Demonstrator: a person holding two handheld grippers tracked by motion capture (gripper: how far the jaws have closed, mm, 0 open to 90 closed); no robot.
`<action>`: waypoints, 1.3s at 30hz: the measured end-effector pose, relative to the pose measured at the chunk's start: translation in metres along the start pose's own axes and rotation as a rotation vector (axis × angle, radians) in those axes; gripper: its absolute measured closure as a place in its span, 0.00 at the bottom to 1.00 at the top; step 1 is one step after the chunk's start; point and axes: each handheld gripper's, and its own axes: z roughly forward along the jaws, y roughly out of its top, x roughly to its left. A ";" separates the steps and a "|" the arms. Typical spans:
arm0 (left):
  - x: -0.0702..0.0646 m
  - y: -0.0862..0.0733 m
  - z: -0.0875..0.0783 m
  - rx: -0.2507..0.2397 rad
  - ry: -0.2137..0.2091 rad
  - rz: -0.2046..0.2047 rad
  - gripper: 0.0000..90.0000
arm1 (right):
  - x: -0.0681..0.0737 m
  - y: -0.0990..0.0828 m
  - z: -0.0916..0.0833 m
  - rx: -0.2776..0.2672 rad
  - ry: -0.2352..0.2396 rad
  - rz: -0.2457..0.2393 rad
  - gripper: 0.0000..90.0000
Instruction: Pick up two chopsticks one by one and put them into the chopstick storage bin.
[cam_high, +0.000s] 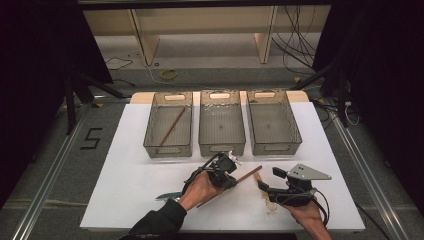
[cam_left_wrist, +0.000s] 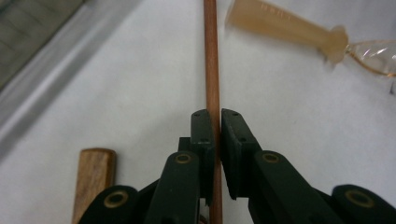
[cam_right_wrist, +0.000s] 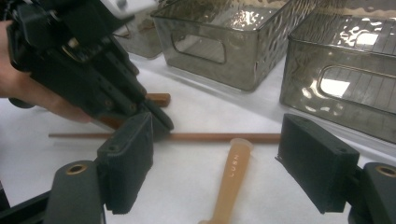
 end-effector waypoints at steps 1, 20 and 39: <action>-0.001 0.000 -0.002 -0.010 -0.002 -0.006 0.93 | 0.000 0.000 0.000 0.000 0.000 0.002 0.30; 0.012 0.007 -0.056 -0.128 0.009 0.003 0.93 | 0.000 0.000 0.000 -0.002 -0.005 0.003 0.30; 0.082 0.001 -0.135 -0.304 0.149 -0.136 0.93 | -0.001 0.000 0.000 -0.002 -0.008 0.005 0.30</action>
